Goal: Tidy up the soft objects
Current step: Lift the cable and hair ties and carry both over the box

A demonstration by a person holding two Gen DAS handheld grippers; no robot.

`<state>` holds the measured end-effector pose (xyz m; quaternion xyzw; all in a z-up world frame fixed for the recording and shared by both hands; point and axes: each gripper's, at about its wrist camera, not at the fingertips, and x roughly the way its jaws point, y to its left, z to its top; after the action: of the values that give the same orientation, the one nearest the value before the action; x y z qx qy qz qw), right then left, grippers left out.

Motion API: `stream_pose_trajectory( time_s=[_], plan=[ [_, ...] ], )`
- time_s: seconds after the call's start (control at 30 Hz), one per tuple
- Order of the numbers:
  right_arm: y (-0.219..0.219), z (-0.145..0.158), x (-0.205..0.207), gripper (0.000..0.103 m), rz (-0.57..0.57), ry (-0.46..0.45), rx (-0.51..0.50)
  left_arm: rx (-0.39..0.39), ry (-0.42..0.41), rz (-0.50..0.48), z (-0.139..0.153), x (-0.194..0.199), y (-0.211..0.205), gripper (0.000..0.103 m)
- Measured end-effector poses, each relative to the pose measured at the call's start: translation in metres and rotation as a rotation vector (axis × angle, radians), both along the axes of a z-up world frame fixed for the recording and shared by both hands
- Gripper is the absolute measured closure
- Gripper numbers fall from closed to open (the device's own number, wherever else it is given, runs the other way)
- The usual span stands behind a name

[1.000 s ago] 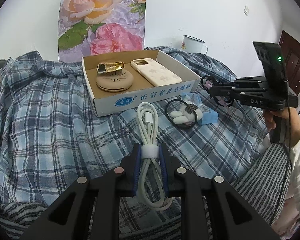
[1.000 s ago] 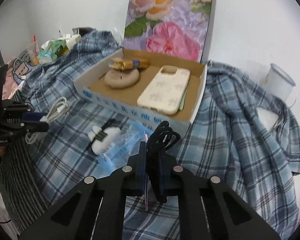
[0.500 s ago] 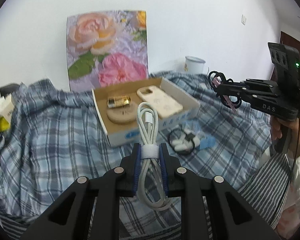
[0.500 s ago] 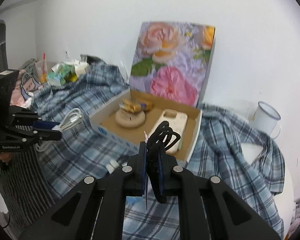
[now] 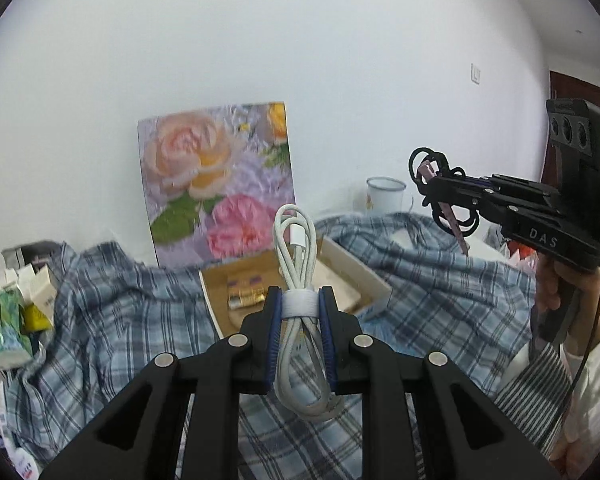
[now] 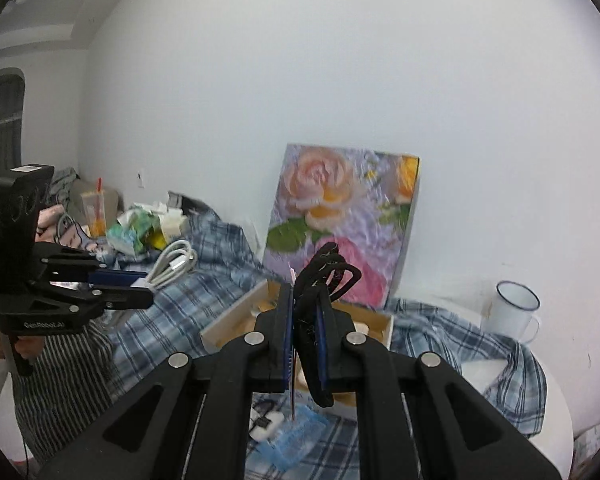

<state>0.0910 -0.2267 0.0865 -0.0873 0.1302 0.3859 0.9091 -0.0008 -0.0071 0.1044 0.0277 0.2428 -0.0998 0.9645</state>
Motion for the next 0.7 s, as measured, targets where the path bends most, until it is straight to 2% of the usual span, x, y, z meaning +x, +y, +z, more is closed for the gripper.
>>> stream_pose_trajectory(
  time_s=[0.33,0.43,0.6,0.7],
  plan=[
    [0.007,0.041,-0.004,0.094,0.02,-0.06,0.078,-0.007,-0.099,0.006,0.045,0.012,-0.007,0.083],
    [0.01,0.054,-0.002,0.094,0.025,-0.075,0.106,0.02,-0.121,0.007,0.055,0.019,-0.012,0.083],
    [0.014,0.075,0.004,0.094,-0.01,-0.12,0.133,0.046,-0.149,0.012,0.071,0.033,-0.016,0.083],
    [0.015,0.084,0.011,0.094,-0.017,-0.121,0.167,0.031,-0.161,0.015,0.08,0.043,-0.016,0.083]
  ],
)
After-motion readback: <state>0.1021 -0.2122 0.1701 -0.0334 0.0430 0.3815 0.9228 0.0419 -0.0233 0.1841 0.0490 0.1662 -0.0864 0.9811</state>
